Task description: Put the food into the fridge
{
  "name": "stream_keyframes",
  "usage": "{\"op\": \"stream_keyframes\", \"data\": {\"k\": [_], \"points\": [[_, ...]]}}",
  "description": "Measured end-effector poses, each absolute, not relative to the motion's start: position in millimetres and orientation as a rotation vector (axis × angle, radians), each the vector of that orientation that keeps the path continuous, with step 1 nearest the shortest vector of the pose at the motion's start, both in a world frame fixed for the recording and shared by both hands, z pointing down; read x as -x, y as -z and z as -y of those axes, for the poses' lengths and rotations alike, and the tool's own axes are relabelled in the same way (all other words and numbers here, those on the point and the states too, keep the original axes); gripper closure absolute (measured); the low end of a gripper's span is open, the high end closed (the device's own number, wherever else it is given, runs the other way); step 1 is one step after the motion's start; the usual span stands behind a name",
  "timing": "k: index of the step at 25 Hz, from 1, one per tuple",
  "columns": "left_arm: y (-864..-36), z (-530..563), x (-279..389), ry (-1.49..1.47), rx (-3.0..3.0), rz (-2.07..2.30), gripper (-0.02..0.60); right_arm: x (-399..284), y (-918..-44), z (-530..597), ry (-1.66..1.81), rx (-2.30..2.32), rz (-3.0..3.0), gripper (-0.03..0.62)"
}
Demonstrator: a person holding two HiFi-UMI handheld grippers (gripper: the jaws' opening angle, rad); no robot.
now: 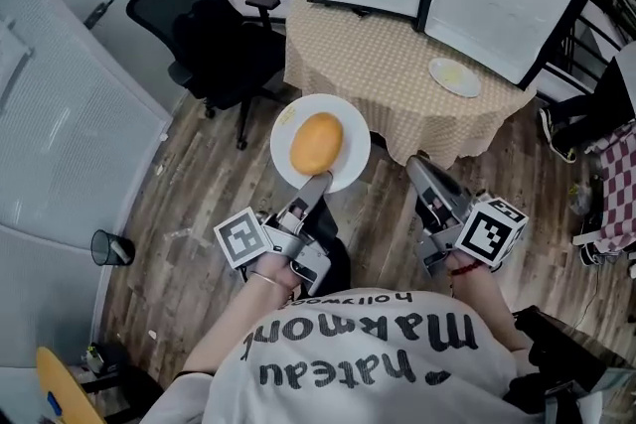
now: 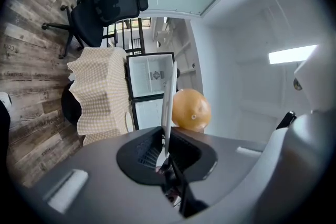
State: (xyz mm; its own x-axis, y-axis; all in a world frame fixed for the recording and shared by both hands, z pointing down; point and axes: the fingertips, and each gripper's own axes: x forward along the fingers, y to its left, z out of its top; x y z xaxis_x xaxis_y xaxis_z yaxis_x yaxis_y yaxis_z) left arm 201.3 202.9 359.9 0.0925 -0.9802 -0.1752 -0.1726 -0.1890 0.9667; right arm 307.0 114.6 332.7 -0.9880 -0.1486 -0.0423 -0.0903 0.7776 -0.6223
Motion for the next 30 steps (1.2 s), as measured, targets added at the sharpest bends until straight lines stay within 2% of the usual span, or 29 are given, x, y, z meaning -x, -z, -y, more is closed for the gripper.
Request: {"op": "stream_keyframes", "data": {"k": [19,30], "points": [[-353.1,-70.0,-21.6,1.046,-1.514,1.026,0.557,-140.6,-321.4,-1.1,1.057,0.484,-2.783,0.579],[-355.9,-19.8,51.8,0.979,-1.588,0.974,0.565,-60.2,-331.4,40.0,1.071,0.571,-2.733,0.579]]}}
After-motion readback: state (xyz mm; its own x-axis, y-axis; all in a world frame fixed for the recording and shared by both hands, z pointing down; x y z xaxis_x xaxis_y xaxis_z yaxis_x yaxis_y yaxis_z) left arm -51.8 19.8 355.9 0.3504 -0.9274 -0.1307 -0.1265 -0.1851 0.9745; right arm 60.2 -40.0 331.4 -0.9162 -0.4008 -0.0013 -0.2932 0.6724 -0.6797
